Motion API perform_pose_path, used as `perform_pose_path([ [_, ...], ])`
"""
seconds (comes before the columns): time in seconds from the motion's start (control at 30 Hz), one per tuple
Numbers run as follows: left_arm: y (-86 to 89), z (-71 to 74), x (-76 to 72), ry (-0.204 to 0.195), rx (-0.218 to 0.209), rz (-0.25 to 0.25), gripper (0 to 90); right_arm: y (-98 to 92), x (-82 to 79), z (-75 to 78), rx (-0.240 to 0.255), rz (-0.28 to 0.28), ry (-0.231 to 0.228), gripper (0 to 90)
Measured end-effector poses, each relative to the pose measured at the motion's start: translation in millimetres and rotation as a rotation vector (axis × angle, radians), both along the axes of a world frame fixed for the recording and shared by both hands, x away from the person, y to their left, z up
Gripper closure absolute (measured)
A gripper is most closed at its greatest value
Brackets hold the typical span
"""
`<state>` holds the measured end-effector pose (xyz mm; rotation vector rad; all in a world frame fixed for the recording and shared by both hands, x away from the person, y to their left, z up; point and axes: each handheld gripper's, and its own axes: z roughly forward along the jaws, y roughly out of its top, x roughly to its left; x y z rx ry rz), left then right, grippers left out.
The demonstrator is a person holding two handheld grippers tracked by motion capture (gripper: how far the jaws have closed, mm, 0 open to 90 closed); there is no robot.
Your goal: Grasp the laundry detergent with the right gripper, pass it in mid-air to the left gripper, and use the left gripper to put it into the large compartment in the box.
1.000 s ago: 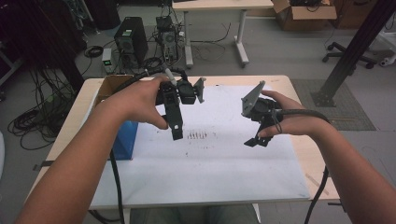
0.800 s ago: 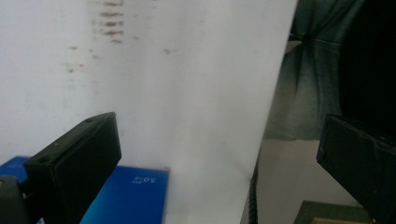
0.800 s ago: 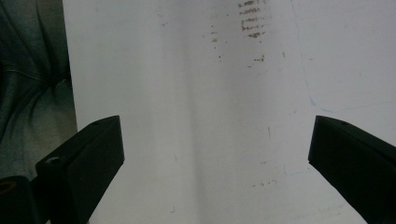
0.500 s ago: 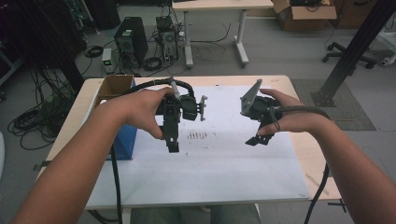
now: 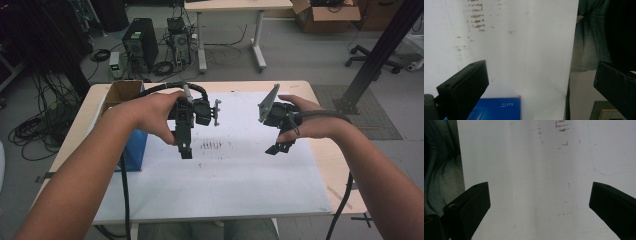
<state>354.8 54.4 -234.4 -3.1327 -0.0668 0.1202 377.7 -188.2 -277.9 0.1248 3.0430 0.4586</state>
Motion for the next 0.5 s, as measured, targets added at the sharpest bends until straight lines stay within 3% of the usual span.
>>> perform_pose_path([
  [0.5, 5.6, 3.7, -1.1, -0.014, -0.001, 0.014, 0.2, 0.2, -0.8, -1.2, -0.009, 0.001, 0.008, 3.6],
])
